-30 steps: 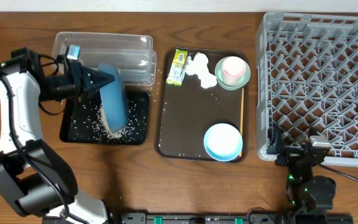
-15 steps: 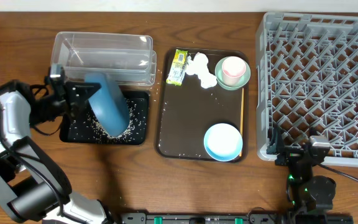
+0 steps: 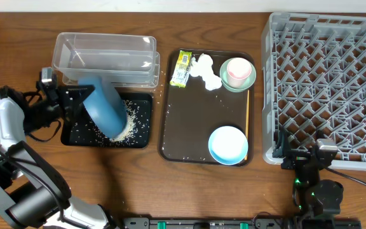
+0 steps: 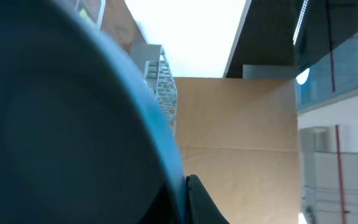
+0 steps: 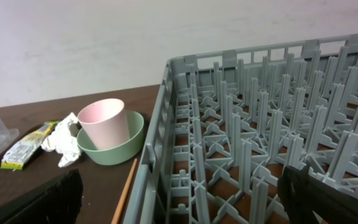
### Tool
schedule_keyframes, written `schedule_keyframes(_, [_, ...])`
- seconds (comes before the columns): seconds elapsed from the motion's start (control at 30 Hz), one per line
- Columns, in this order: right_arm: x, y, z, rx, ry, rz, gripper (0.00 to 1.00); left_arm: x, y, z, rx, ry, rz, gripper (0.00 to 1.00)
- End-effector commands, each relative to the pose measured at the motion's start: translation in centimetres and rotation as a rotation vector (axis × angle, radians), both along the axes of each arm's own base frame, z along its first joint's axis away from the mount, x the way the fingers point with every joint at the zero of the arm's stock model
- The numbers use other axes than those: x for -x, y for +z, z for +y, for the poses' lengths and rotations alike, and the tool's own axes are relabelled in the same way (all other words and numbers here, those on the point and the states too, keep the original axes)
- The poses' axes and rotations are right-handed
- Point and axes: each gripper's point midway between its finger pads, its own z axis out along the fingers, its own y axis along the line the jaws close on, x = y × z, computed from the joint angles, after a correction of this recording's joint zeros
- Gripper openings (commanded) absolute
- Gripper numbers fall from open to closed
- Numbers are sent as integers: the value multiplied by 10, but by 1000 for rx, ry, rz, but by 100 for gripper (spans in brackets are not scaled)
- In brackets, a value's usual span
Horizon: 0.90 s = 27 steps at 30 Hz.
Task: Sort waste into correct bins and load items into the dishwasher rack
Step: 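Tilt the blue plate to pour rice onto the black tray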
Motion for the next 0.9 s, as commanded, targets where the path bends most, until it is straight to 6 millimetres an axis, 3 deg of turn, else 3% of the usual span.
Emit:
schedule_keyframes(0.0, [0,-1,1,11,7,2,99,4,14,-2,33,16,-27,6])
schedule_keyframes(0.1, [0,-1,1,11,7,2,99,1,12,2,-32,13,-113,6])
schedule_keyframes(0.4, [0,-1,1,11,7,2,99,4,16,0,-25,13,-110,6])
schedule_keyframes(0.5, [0,-1,1,11,7,2,99,14,22,-11,55,7,1,6])
schedule_keyframes(0.6, [0,-1,1,11,7,2,99,12,24,-11,-78,-16,-171,6])
schedule_keyframes(0.63, [0,-1,1,11,7,2,99,13,24,-11,-44,-11,-121,6])
schedule_keyframes(0.67, [0,-1,1,11,7,2,99,16,28,-14,4,-7,-71,6])
schedule_keyframes(0.87, [0,-1,1,11,7,2,99,35,55,-40,-89,-64,-212,6])
